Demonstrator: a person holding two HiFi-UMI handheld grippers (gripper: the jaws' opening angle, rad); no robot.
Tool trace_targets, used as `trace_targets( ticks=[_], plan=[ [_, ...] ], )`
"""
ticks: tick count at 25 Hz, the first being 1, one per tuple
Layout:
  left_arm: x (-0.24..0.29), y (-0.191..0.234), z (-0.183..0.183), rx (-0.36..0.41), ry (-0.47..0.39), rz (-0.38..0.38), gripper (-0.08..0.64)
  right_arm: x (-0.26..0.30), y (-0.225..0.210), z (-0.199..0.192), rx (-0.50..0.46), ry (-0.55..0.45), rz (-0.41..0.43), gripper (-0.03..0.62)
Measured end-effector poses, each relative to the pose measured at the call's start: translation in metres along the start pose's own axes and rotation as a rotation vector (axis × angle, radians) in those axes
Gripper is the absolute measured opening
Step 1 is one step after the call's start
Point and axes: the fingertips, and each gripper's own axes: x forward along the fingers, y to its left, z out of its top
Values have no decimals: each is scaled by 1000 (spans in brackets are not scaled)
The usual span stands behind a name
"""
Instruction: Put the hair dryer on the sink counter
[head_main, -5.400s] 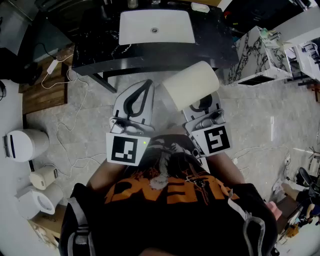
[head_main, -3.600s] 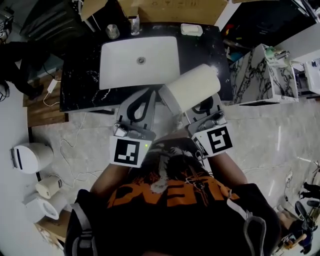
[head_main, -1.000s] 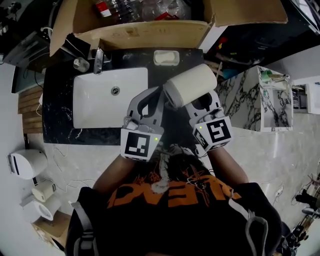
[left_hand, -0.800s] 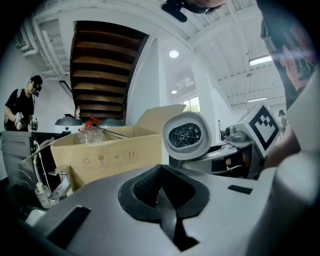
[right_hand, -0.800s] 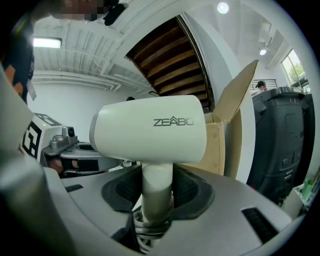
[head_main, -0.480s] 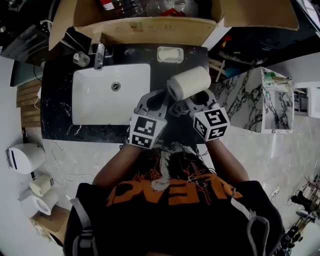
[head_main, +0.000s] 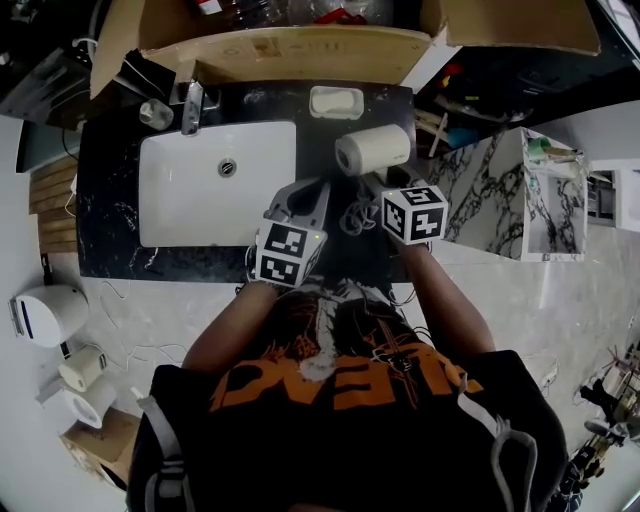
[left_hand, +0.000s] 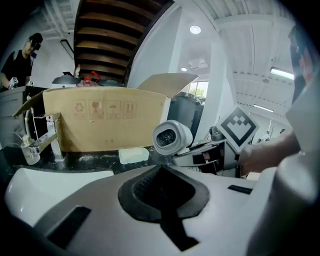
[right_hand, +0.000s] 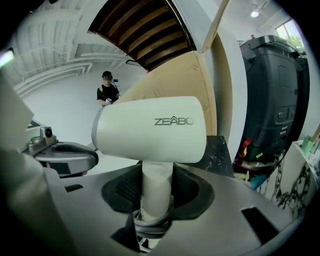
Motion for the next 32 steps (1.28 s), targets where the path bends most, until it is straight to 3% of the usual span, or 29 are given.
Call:
trace_targets(
  ticks=[9, 19, 32],
  plan=[
    [3, -2, -4, 2, 8, -2, 22, 33, -23, -18, 95, 90, -49, 167],
    [1, -4, -9, -4, 10, 1, 21, 60, -37, -53, 132, 312, -55, 179],
    [-3, -11, -6, 14, 6, -8, 21, 59, -34, -55, 127, 253, -34, 186]
  ],
)
